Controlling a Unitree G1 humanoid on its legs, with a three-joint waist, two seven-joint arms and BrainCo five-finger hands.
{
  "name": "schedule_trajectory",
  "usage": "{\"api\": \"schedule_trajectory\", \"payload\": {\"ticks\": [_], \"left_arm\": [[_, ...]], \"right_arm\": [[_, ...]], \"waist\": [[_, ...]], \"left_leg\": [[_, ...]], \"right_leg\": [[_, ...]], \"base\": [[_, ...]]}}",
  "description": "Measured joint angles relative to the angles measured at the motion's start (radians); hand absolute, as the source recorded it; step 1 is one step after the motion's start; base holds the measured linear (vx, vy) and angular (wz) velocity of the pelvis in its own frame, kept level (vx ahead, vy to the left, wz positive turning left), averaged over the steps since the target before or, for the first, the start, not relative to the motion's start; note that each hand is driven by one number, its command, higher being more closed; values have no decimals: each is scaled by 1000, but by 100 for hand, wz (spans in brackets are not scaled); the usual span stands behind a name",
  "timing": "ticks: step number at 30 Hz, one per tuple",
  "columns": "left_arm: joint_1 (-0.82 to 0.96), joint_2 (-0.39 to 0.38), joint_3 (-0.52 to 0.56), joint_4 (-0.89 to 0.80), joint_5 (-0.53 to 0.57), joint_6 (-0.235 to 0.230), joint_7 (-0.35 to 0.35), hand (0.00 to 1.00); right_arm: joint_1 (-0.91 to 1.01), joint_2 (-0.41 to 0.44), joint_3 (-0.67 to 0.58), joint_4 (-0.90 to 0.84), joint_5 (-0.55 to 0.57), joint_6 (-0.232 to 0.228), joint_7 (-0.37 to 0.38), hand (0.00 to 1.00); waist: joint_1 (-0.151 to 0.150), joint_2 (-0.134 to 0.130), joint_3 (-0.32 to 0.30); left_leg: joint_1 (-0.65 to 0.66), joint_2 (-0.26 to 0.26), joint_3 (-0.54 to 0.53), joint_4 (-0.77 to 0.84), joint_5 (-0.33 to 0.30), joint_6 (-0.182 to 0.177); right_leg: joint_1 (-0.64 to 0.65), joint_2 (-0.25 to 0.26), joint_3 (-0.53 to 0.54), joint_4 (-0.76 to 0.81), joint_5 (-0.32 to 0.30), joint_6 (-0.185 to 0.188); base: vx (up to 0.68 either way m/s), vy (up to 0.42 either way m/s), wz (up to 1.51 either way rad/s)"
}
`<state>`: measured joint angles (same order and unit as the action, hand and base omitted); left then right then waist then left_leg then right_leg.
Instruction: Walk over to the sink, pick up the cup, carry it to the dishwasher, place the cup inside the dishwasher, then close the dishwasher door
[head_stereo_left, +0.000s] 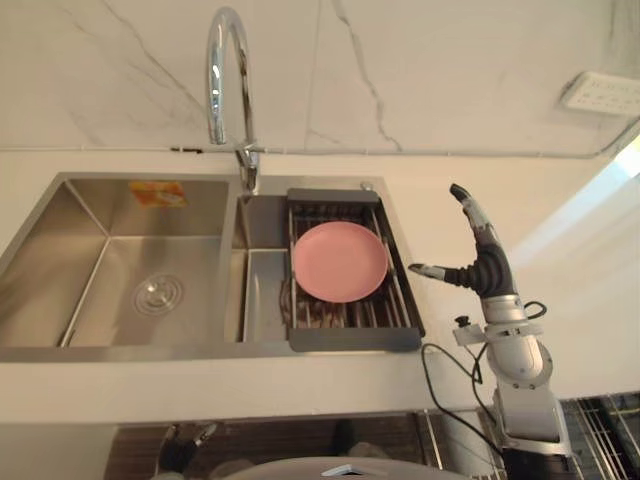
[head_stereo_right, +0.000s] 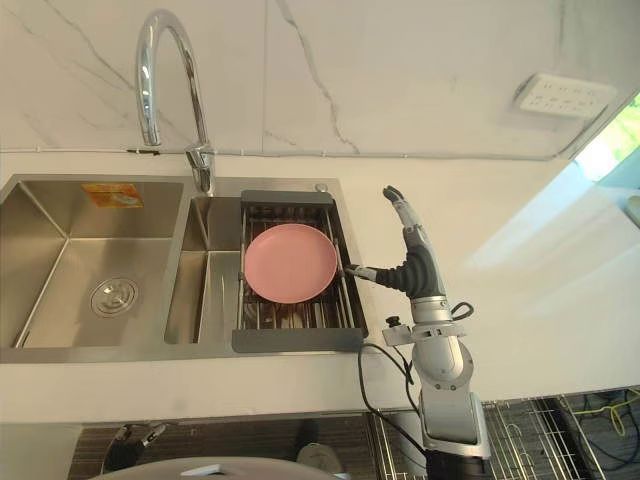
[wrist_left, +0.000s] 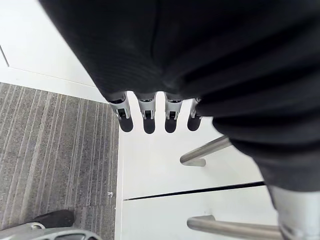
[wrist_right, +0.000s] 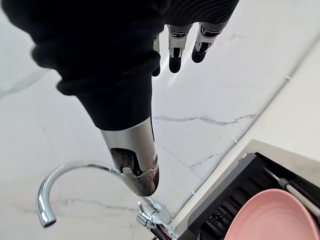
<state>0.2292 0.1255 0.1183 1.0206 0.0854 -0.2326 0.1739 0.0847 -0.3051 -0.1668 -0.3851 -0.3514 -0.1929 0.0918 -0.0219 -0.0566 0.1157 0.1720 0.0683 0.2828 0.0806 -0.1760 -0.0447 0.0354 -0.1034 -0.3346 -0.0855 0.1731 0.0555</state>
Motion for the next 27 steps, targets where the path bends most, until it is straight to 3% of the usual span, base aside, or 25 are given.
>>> {"api": "schedule_trajectory", "payload": {"ticks": [6,9,15,27], "left_arm": [[1,9,19,19,32,30,-6,0],[2,9,37,19,39,31,-7,0],[-1,10,32,10,39,36,-18,0],[-1,15,26,-25,39,53,-30,0]], "right_arm": [[-19,-71,64,0,-193,-1,87,0],[-32,-102,101,6,-215,0,125,0],[-110,-143,189,120,-335,-9,119,0],[-217,-147,295,292,-482,-7,105,0]], "waist": [[9,-16,-11],[10,-16,-12],[14,-3,-21],[38,-19,-34]], "left_leg": [[1,1,4,-17,3,-10],[1,4,9,-32,9,-9],[1,10,16,-40,23,-10],[4,9,11,-51,36,-12]], "right_leg": [[-1,-1,-3,0,3,-9],[-5,0,-6,2,1,-13],[-6,4,-15,2,-1,-10],[2,0,-39,2,-6,-2]], "base": [[-82,-5,2],[-32,-4,5],[9,12,3],[0,23,6]]}}
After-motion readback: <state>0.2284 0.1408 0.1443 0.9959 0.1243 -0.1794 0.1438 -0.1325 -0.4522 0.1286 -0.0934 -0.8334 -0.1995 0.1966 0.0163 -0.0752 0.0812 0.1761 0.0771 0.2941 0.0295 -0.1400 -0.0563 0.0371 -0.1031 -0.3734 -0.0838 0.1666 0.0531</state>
